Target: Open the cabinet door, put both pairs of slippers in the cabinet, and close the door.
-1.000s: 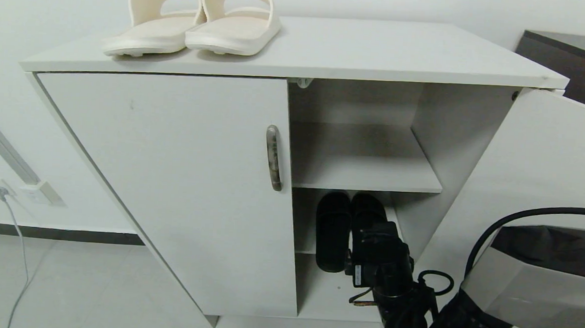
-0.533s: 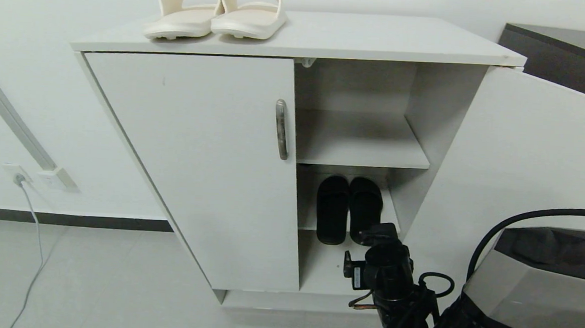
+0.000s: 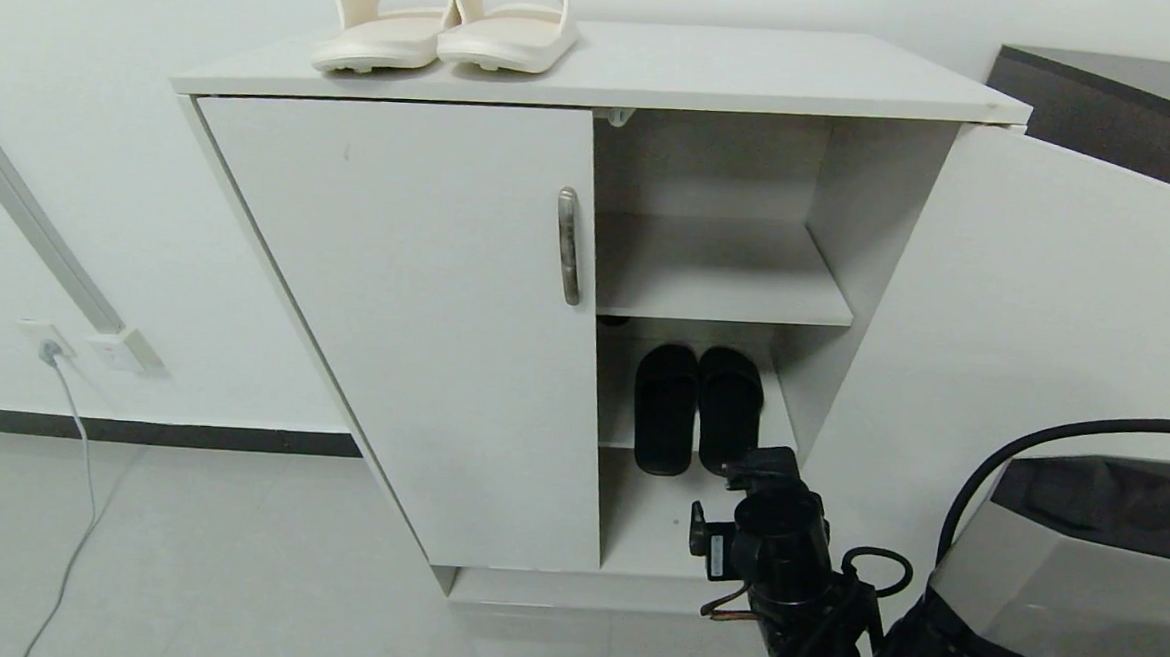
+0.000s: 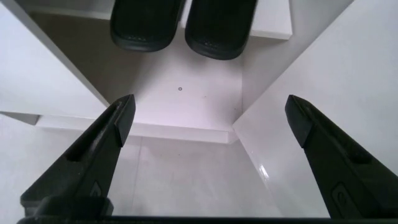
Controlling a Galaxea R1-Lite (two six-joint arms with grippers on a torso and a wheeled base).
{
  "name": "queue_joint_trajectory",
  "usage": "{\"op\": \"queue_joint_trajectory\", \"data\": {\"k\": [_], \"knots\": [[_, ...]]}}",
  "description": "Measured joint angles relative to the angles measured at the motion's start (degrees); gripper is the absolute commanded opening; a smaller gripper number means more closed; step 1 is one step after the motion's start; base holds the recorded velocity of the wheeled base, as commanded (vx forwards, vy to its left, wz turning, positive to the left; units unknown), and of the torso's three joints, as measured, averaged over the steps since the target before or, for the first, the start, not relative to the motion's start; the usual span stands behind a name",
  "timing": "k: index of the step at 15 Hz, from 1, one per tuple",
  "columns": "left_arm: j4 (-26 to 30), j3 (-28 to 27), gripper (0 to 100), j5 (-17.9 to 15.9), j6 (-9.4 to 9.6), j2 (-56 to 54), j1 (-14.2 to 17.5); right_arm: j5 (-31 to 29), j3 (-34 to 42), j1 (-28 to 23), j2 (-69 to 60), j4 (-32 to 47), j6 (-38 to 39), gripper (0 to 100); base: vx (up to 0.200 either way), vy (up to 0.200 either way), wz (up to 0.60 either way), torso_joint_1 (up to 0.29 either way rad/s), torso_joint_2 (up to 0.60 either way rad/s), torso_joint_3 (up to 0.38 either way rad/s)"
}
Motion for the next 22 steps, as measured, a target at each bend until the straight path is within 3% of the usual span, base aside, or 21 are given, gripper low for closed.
{"op": "queue_joint_trajectory", "data": {"k": [13,22], "knots": [[0.0,0.0,0,-0.2,0.22,0.0,0.0,-0.1,0.4,-0.3,-0.3,-1.1,-0.1,100,0.0,0.0,0.0,0.006,0.0,0.106],[0.0,0.0,0,-0.2,0.09,0.0,0.0,0.0,0.5,-0.5,-0.2,-1.6,-0.1,100,0.0,0.0,0.0,0.001,0.0,0.006]]}}
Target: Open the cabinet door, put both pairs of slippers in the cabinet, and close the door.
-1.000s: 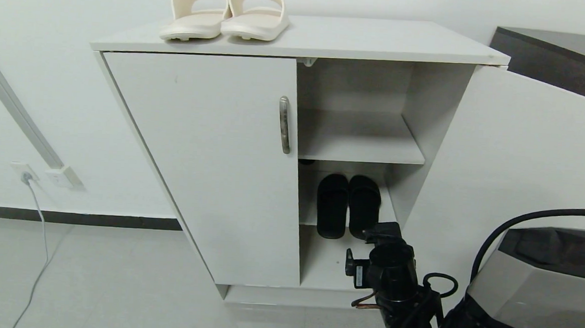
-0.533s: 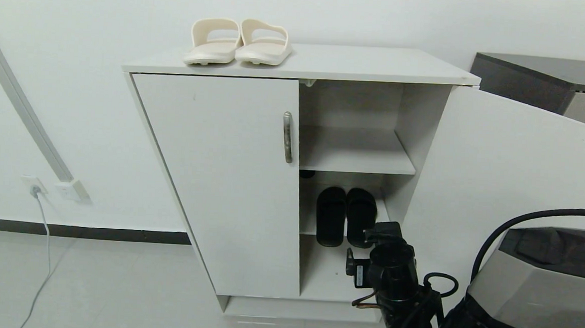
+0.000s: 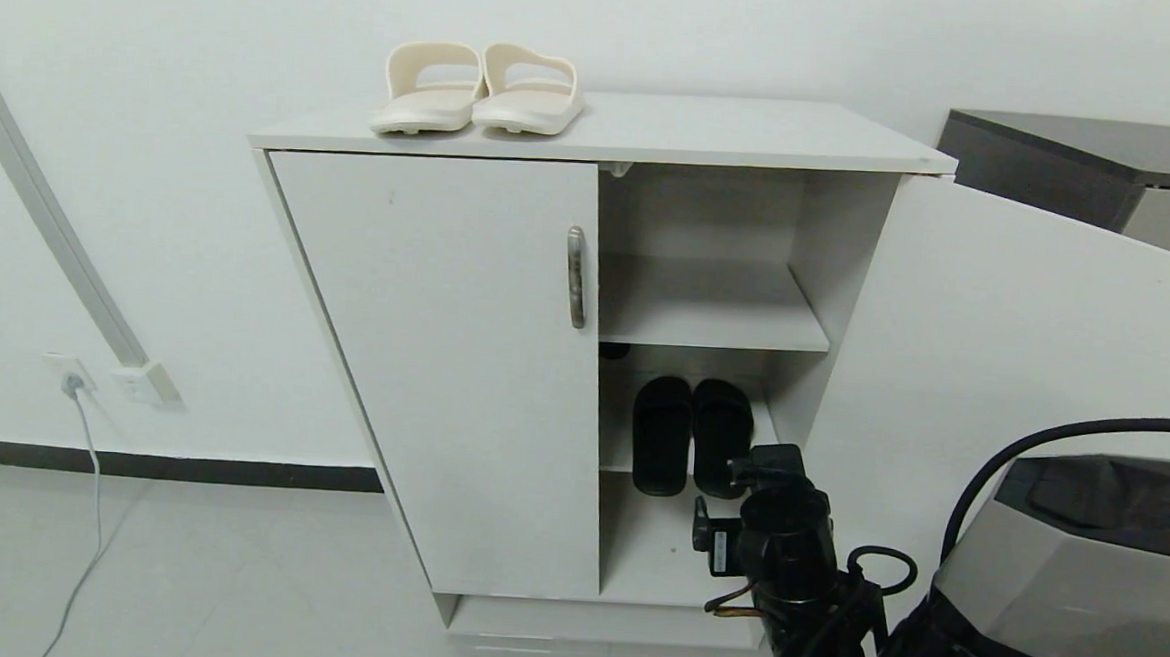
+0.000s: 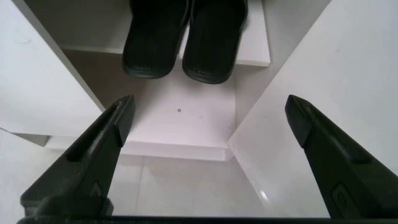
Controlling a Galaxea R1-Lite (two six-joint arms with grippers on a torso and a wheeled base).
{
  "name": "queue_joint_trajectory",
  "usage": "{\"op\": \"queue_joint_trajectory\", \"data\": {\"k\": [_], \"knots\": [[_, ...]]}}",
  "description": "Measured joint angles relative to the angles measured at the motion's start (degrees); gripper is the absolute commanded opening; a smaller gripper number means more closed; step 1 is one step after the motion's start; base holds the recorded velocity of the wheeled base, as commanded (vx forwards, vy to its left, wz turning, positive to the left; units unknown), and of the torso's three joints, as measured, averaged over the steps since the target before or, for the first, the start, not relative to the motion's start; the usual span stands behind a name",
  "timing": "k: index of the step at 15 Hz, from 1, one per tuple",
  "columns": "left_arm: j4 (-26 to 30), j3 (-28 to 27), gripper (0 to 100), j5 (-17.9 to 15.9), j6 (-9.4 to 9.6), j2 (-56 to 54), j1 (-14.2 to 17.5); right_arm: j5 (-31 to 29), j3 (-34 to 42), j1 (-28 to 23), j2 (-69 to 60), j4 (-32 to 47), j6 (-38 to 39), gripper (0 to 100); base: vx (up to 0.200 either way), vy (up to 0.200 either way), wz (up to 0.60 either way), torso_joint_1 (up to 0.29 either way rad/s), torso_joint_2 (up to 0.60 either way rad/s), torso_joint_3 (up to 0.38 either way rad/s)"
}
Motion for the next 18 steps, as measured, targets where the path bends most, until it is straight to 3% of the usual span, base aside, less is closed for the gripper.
{"op": "queue_joint_trajectory", "data": {"k": [18], "knots": [[0.0,-0.1,0,0.0,0.02,0.0,0.0,0.0,0.0,0.1,0.2,-1.2,-0.3,100,0.0,0.189,0.0,0.002,0.0,0.003]]}}
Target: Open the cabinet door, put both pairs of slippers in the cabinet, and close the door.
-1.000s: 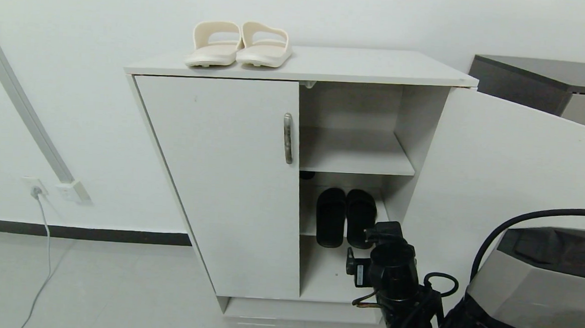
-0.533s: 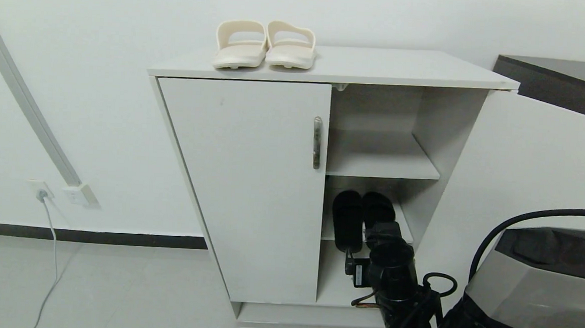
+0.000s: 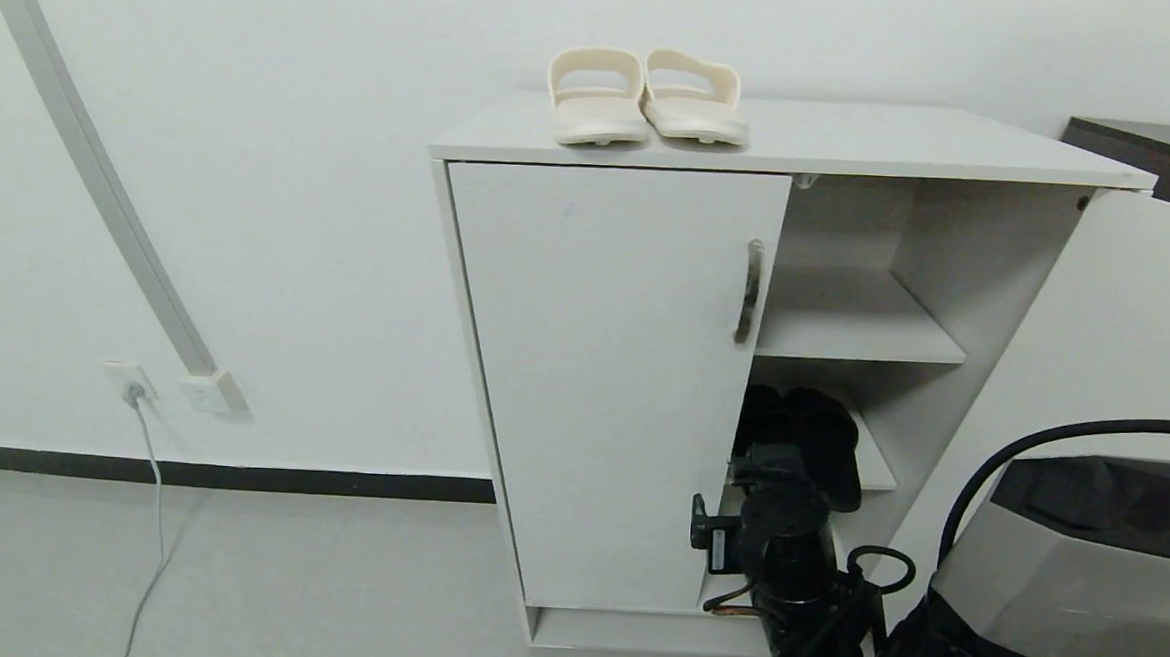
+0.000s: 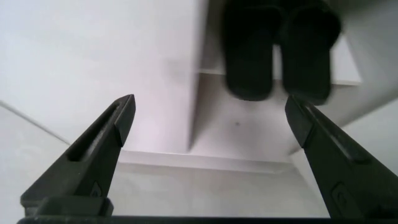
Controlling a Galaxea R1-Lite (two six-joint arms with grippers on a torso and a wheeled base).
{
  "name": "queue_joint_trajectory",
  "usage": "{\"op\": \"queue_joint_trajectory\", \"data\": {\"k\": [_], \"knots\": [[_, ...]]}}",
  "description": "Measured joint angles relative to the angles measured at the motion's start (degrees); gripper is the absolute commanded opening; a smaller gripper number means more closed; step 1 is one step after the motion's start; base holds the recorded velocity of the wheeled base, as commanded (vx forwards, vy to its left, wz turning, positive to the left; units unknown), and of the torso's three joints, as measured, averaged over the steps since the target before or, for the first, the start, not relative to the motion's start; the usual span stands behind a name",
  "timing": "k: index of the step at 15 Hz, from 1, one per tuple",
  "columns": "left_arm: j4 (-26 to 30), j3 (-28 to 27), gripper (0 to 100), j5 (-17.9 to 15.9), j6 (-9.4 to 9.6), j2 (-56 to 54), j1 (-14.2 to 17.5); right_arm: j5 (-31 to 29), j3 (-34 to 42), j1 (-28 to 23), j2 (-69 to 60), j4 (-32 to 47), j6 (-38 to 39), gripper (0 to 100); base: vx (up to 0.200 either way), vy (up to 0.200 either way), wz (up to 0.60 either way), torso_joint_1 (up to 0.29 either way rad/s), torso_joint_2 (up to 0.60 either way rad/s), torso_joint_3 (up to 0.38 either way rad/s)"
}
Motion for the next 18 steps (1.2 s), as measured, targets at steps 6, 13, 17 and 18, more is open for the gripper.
{"op": "queue_joint_trajectory", "data": {"k": [6,13,17,18], "knots": [[0.1,0.0,0,0.0,-0.04,0.0,0.0,0.0,0.1,0.1,0.0,-1.0,-0.3,100,0.0,0.033,0.0,0.0,0.0,0.0],[0.0,0.0,0,0.0,-0.06,0.0,0.0,2.4,2.8,0.0,0.0,-5.9,-2.6,100,0.0,0.0,0.0,0.0,0.0,0.0],[0.0,0.0,0,0.1,-0.06,0.0,0.0,3.4,4.0,1.4,0.0,-7.7,-3.4,100,0.0,0.0,0.0,0.0,0.0,0.0],[0.0,0.0,0,0.0,-0.06,0.0,0.0,3.4,4.1,1.9,0.0,-10.2,-4.4,100,0.0,0.0,0.0,0.0,0.0,0.0]]}}
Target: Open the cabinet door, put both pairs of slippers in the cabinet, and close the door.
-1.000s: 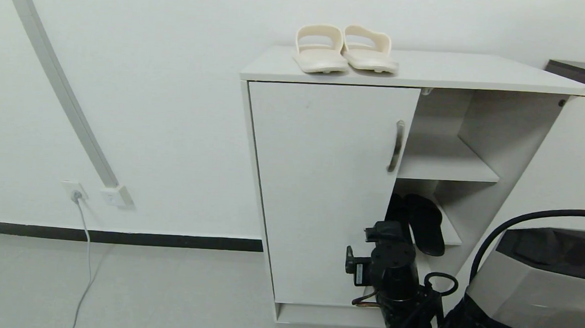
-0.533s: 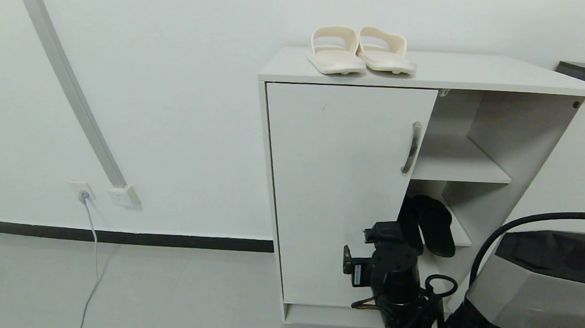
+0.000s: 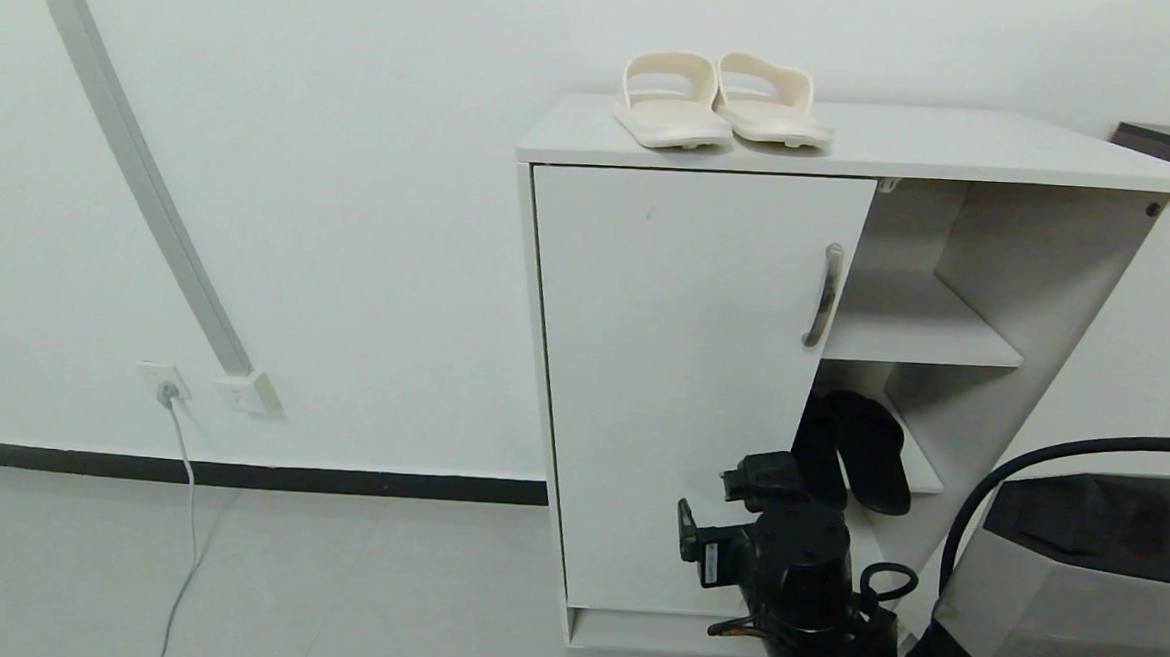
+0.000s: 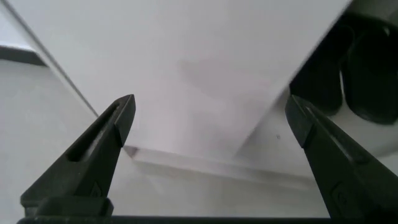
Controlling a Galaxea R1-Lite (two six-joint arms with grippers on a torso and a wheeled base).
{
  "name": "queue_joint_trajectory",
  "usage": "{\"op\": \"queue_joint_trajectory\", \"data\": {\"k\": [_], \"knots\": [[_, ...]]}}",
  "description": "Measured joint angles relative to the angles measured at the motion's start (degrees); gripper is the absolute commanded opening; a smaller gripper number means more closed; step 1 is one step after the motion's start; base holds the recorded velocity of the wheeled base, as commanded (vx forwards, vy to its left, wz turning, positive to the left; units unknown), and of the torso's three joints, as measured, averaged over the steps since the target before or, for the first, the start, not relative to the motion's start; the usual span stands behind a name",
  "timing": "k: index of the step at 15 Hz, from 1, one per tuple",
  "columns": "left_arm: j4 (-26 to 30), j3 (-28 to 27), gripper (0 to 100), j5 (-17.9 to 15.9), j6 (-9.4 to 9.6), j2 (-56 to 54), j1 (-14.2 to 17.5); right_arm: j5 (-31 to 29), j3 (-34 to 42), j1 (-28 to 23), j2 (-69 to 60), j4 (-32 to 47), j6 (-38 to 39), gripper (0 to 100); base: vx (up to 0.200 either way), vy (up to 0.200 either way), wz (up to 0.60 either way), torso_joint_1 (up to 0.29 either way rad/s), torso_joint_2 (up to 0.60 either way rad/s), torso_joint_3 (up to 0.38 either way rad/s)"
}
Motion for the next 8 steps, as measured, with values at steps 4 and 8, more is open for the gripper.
{"op": "queue_joint_trajectory", "data": {"k": [4,8], "knots": [[0.0,0.0,0,0.0,0.0,0.0,0.0,2.1,2.2,0.6,0.0,-6.9,-3.3,100,0.0,0.0,0.0,0.003,-0.03,-0.027],[0.0,0.0,0,0.0,0.0,0.0,0.0,2.6,2.8,1.2,0.0,-7.6,-3.8,100,0.0,0.0,0.0,0.068,-0.35,-0.295]]}}
